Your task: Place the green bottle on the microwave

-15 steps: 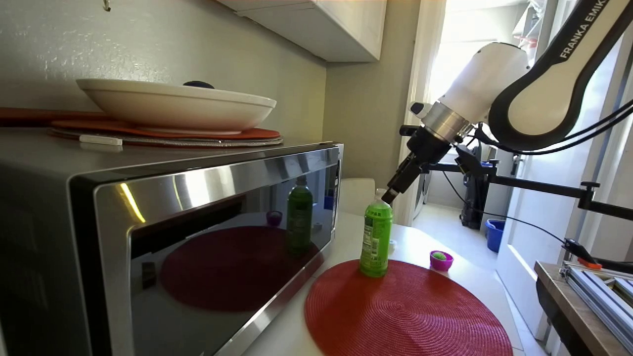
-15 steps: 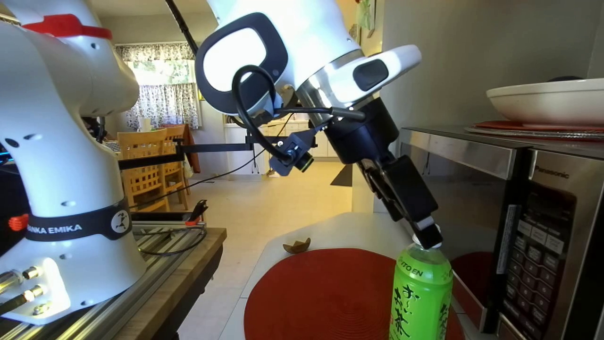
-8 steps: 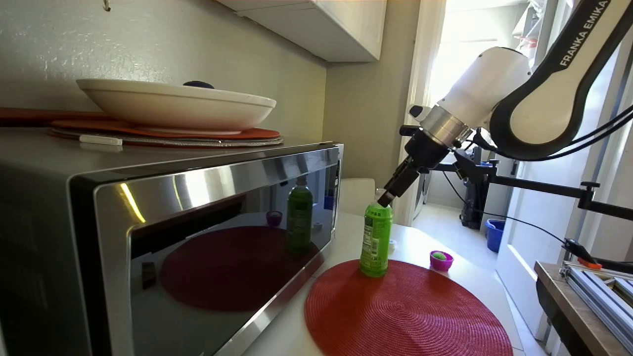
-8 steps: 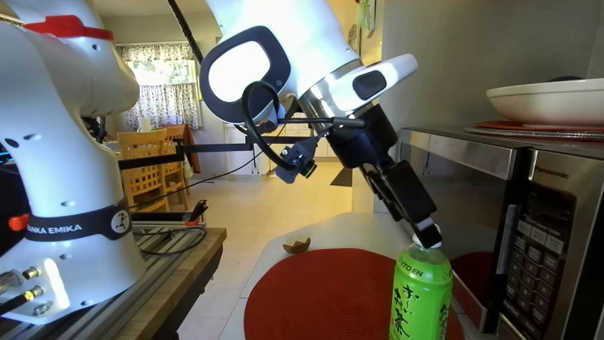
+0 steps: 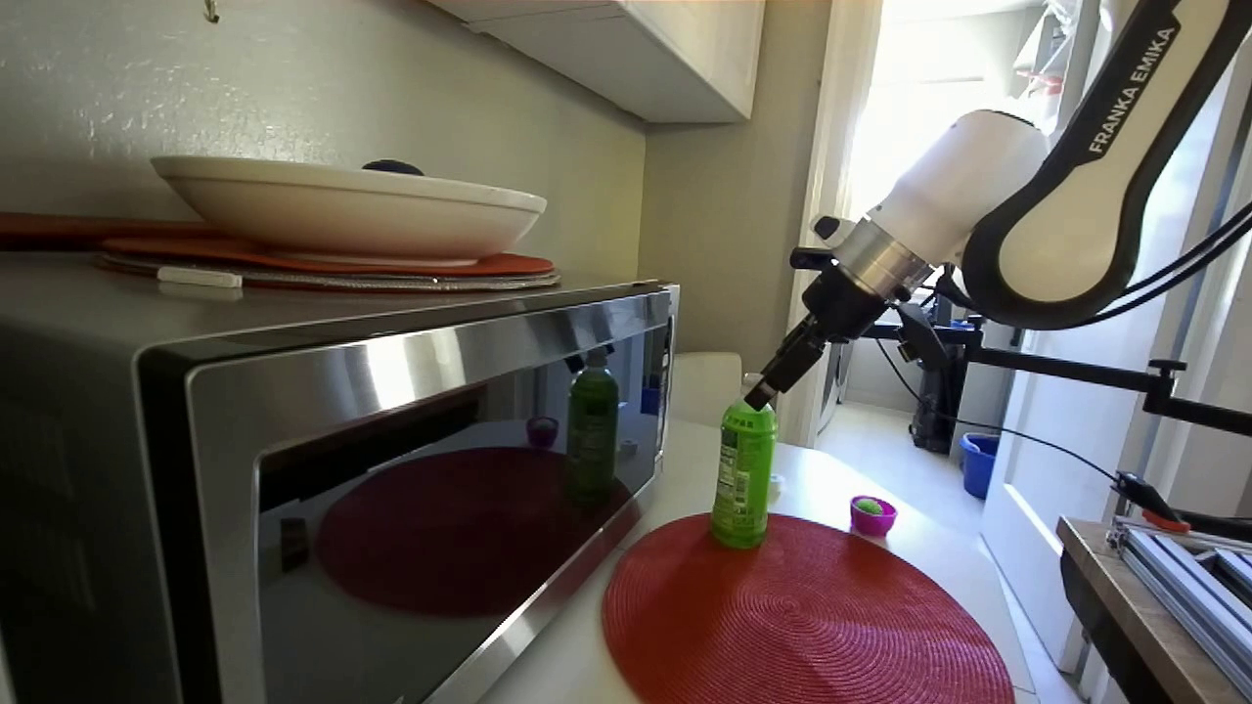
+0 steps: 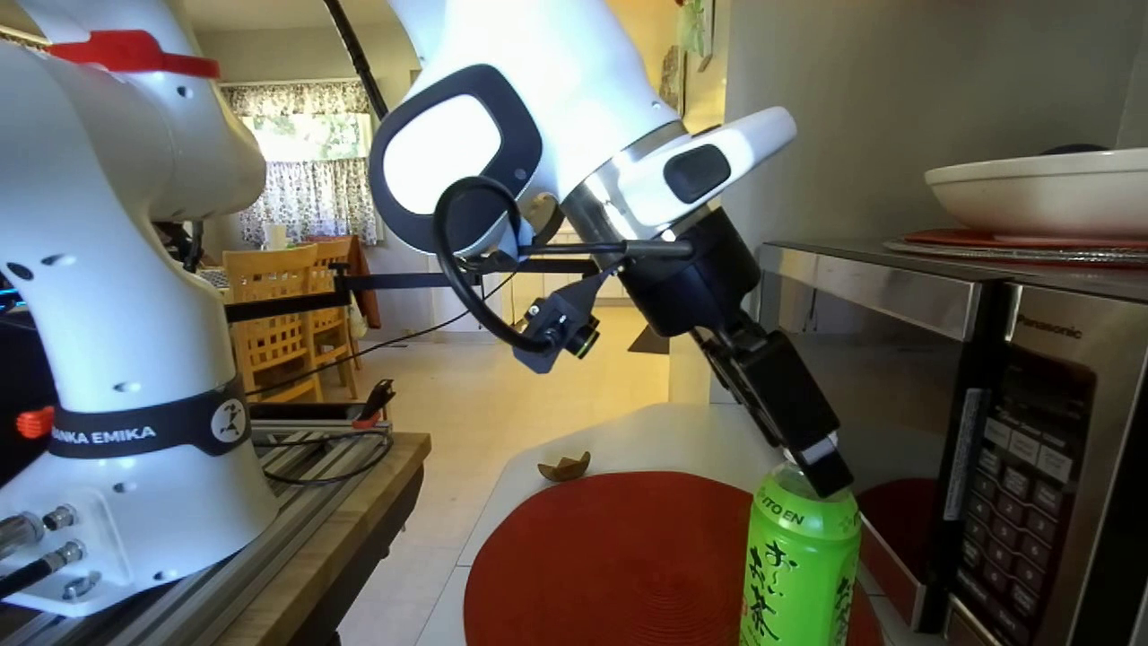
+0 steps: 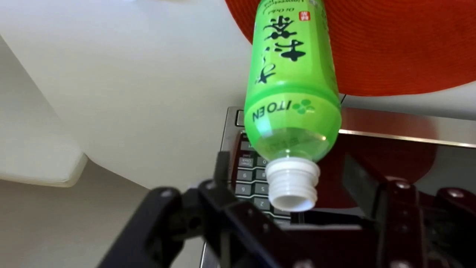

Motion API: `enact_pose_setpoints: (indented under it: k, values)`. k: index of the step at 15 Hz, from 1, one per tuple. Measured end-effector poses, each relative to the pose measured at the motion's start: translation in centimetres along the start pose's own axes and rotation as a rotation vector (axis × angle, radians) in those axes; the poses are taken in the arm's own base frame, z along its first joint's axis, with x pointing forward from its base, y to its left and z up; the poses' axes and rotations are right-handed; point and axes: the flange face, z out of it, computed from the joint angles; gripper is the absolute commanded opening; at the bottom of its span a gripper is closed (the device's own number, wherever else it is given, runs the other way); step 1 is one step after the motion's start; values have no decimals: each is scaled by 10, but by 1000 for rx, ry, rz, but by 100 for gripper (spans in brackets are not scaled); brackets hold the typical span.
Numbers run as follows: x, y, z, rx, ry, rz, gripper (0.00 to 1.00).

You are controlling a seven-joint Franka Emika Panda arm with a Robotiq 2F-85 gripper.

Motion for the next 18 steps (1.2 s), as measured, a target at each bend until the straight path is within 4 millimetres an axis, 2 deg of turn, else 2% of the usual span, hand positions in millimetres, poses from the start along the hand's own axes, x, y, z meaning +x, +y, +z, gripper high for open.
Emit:
enact_pose_setpoints:
  k: [5, 7, 8, 9, 16, 17, 18]
  values:
    - [0, 0, 0, -2, 14, -2, 12]
    - [1, 0, 0, -2, 19, -5, 10]
    - [1, 1, 0, -2, 21, -7, 3]
    - [1, 1, 0, -2, 22, -9, 0]
    - [1, 0, 0, -1, 22, -13, 0]
    - [1, -1, 0, 0, 19, -14, 10]
    - [1, -1, 1, 3, 12, -16, 26]
